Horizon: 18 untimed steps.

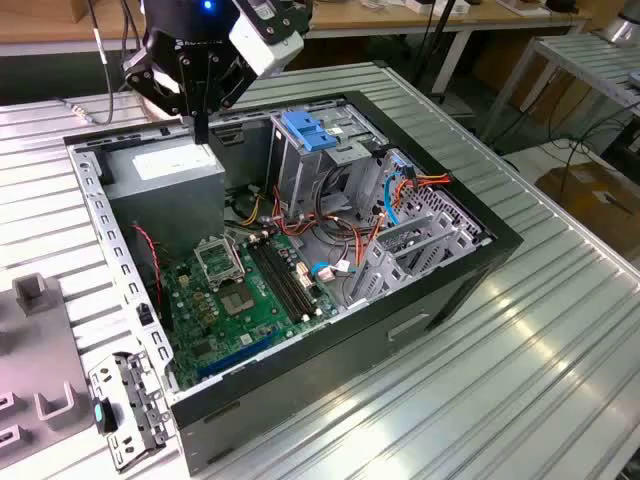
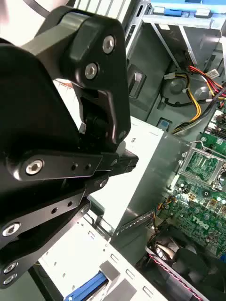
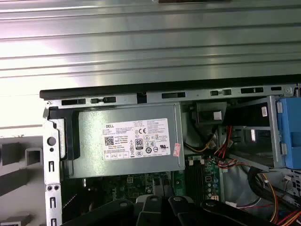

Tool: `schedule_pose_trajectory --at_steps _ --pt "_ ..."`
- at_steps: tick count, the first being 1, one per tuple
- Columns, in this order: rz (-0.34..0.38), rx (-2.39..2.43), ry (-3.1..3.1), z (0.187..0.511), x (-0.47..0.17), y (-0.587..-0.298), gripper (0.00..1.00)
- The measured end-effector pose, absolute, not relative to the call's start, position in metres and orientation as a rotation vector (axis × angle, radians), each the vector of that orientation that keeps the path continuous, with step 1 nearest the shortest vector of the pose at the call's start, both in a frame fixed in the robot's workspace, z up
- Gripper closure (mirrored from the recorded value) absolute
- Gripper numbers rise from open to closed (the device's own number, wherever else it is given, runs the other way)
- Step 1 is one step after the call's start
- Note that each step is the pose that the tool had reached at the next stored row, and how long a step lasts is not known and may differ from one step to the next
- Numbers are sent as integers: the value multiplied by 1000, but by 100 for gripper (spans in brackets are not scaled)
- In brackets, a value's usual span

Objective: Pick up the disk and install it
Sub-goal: 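Reach for the disk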

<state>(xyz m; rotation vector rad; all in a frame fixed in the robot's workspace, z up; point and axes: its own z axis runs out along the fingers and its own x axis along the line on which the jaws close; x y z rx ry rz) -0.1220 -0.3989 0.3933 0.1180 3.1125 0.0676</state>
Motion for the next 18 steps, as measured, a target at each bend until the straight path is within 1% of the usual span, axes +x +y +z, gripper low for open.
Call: schedule_pose_trajectory --at_steps 18 --pt "68 118 3114 393 -132 -399 89"
